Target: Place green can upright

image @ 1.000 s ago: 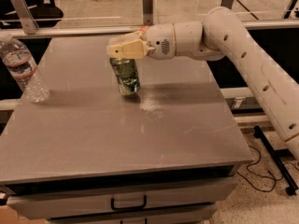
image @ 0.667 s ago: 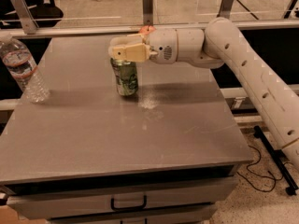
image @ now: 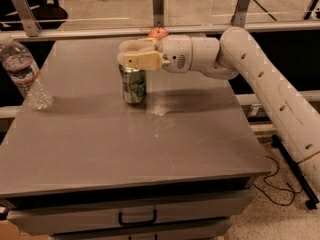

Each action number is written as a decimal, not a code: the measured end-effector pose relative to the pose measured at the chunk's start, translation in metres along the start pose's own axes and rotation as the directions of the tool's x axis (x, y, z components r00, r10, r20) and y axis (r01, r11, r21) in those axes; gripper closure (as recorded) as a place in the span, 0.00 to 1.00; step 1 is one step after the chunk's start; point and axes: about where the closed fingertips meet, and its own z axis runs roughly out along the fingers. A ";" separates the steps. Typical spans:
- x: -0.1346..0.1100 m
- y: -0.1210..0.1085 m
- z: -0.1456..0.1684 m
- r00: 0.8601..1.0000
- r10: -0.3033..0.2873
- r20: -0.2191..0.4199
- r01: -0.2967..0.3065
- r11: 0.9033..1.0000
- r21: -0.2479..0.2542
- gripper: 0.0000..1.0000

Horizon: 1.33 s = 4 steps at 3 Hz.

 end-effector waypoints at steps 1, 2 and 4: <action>0.004 0.000 0.000 1.000 -0.003 -0.001 0.003 1.000 -0.001 0.12; 0.007 -0.001 -0.003 1.000 0.000 -0.007 0.000 1.000 0.005 0.00; -0.010 -0.017 -0.057 0.967 -0.170 -0.190 0.183 0.981 0.057 0.00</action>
Offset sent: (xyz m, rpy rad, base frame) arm 0.0042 -0.0119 -0.0140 -0.0162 0.0062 -0.0256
